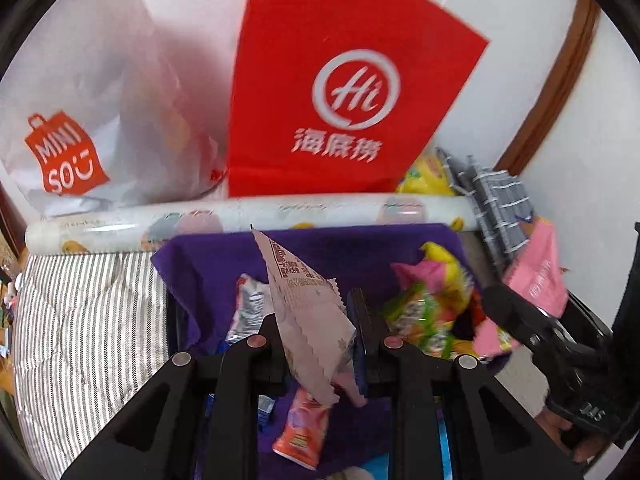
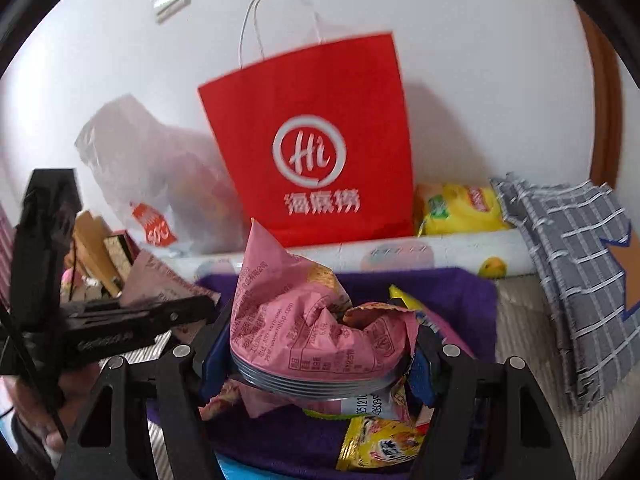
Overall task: Organize snacks
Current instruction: 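Lower the pink chip bag with the right gripper while the left lowers the wrapper onto the towel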
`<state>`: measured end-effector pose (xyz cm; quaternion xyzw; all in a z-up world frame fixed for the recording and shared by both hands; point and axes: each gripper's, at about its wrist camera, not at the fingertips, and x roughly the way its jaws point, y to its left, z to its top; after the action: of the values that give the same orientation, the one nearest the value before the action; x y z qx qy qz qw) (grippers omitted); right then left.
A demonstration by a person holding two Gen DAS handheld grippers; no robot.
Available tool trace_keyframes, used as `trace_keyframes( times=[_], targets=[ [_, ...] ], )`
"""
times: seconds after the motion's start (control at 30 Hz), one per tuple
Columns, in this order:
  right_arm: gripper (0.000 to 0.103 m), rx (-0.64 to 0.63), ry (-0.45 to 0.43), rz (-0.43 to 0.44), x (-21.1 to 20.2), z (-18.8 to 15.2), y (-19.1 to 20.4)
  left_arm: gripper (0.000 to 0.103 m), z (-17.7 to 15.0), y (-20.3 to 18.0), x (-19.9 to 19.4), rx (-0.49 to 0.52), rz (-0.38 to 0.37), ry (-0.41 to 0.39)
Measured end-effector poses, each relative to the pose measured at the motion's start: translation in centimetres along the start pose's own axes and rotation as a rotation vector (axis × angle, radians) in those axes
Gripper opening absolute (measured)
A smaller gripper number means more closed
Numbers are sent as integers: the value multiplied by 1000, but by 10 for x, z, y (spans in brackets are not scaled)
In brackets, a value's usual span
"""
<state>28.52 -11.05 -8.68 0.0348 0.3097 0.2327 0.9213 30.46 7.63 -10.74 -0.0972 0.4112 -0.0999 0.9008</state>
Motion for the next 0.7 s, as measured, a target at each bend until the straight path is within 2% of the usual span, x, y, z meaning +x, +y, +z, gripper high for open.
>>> trace_keyframes(
  times=[0.23,0.43,0.7],
  targets=[
    [70,-17,38,7,16,-9,0,22,2,19,18,-40,-6,43],
    [70,-7,94,3,30,-16,-6,22,-3,17,27,-31,-9,66],
    [70,-21,125,-37,40,-20,-5,22,-9,11,37,-18,-3,108]
  ],
)
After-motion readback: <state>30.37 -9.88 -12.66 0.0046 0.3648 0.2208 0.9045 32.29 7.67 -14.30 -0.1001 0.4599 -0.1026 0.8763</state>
